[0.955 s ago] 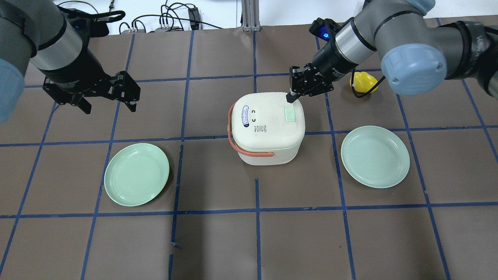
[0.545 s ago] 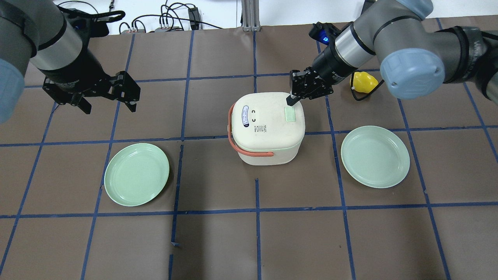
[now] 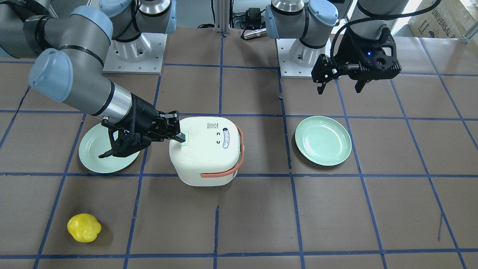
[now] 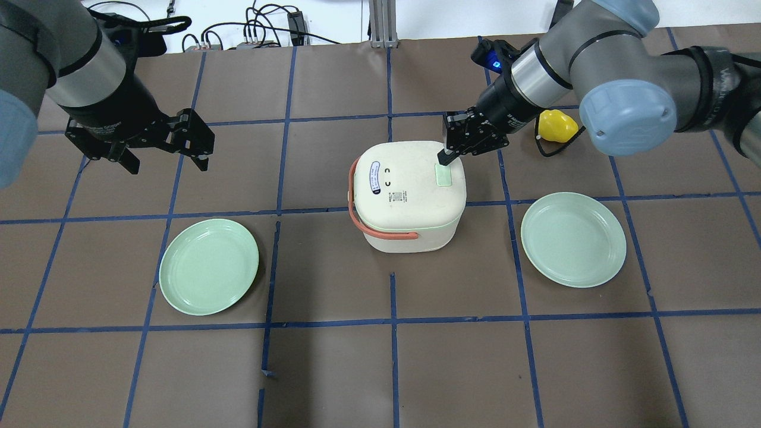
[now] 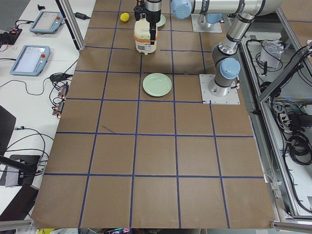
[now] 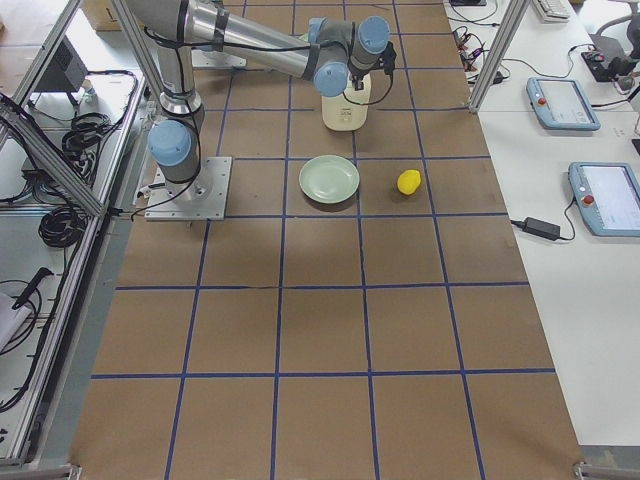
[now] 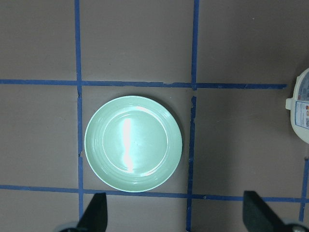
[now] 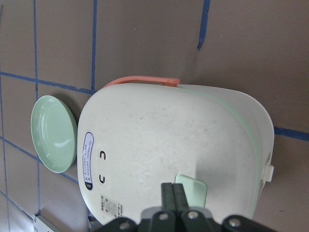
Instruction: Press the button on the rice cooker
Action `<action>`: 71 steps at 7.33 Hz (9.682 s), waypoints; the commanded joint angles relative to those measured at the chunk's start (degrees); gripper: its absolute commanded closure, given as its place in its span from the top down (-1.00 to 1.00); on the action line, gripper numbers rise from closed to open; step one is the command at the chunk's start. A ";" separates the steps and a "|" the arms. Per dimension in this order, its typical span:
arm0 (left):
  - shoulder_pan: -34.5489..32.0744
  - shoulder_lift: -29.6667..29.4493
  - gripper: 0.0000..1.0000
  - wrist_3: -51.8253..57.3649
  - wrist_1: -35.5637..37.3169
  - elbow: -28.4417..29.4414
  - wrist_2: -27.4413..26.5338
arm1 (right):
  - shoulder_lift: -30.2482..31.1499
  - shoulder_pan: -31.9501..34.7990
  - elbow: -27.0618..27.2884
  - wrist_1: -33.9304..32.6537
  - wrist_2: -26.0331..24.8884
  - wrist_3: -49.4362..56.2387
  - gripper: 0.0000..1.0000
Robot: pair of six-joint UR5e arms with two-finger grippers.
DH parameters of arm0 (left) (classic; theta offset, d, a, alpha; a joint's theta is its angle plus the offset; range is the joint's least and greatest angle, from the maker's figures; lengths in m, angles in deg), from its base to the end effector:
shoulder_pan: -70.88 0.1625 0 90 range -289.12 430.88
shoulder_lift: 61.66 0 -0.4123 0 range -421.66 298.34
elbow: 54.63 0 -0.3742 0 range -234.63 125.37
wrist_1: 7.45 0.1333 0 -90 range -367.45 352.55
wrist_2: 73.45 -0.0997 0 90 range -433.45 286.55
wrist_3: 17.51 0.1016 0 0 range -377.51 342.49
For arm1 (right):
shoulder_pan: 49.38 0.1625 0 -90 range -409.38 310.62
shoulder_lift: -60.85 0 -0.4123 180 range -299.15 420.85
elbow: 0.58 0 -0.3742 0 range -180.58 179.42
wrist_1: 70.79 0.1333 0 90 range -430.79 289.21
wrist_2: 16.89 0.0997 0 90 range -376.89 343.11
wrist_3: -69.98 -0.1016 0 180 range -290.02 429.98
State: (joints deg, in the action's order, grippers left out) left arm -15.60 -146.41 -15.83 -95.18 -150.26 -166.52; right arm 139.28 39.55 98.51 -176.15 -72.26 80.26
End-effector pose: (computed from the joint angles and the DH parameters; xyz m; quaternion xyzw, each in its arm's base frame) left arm -0.1006 -0.4465 0.4725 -0.0165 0.9994 -0.0153 0.0275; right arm 0.1812 -0.5279 0.3419 -0.0628 0.9517 0.0145 0.3002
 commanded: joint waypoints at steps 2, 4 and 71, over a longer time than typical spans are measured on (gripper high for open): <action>0.00 0.02 1.00 -0.02 0.02 0.00 0.00 | 0.06 -0.24 1.45 -1.24 0.00 0.70 -0.84; 0.00 0.02 1.00 -0.02 0.02 0.00 0.00 | 0.23 -0.16 1.81 -1.69 0.09 0.61 -0.84; 0.00 0.02 1.00 -0.01 0.02 0.00 0.00 | 11.22 -1.21 -9.71 13.69 -32.08 -8.70 0.99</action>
State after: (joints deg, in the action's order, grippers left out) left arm -15.60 -146.39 -15.80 -95.16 -150.26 -166.52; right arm 150.40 38.34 88.69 -162.43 -104.28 71.65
